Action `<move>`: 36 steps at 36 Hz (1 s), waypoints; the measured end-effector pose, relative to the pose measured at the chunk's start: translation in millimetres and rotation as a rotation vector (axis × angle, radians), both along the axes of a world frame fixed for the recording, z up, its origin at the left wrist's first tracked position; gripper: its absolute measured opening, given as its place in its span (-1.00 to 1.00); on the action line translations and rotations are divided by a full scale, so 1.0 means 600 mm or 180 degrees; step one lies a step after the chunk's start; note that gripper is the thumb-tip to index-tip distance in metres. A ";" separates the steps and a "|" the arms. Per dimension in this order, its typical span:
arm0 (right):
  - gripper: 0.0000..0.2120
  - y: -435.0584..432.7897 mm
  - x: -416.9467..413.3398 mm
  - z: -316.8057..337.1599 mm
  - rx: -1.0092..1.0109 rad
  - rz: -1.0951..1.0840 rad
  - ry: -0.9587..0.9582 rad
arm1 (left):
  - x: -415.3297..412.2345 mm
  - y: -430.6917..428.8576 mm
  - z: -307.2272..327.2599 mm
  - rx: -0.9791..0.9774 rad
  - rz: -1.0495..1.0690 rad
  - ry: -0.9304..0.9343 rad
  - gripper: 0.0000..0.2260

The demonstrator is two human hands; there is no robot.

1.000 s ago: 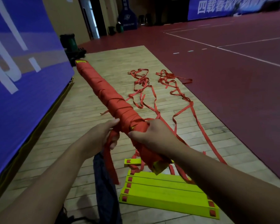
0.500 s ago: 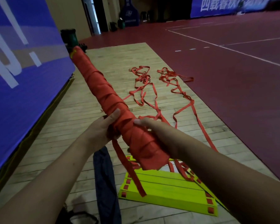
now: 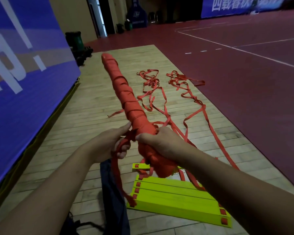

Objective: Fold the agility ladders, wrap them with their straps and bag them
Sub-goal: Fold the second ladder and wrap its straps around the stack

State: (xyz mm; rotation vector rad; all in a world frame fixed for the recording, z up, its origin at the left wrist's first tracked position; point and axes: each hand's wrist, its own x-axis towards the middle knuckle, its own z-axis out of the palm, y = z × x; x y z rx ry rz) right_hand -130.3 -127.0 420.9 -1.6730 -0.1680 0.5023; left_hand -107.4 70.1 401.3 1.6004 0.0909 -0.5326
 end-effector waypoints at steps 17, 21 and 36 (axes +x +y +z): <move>-0.61 0.021 -0.007 -0.017 -0.0423 -0.0281 -0.0313 | 0.015 -0.012 -0.028 -0.0252 0.0822 -0.0696 -0.22; -0.76 0.005 -0.011 0.000 0.1120 0.0825 0.1614 | 0.006 -0.012 -0.016 -0.0633 0.0652 -0.0720 -0.13; -0.53 0.012 0.007 -0.039 -0.0626 0.0107 0.0150 | 0.014 -0.009 -0.017 0.0548 0.0459 -0.0004 -0.31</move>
